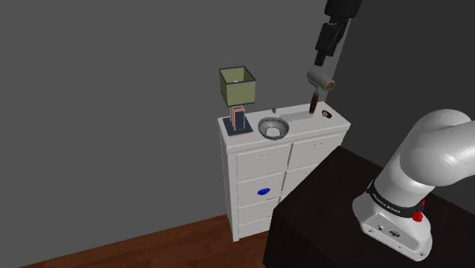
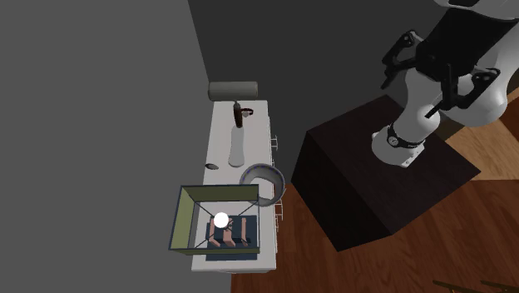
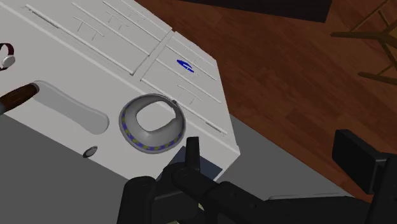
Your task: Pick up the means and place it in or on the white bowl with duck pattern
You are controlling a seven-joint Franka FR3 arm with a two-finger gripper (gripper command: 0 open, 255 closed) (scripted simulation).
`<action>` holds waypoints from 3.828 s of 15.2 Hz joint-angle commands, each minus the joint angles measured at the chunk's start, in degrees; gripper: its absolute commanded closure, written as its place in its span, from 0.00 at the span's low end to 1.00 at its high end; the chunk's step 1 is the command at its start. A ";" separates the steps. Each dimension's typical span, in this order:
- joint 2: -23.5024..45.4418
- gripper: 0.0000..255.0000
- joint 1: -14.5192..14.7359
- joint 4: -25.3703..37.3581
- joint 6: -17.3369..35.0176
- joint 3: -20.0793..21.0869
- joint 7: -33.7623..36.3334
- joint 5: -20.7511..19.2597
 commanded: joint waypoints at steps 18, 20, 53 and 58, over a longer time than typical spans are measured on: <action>13.13 0.00 -0.40 -12.27 24.57 -20.82 -31.97 -10.45; 16.72 0.00 -0.04 -11.93 27.76 -23.38 -35.89 -10.81; 89.48 0.00 -12.38 32.38 46.89 -24.21 -98.35 22.59; 91.59 0.00 -12.97 32.99 48.40 -23.38 -98.79 23.37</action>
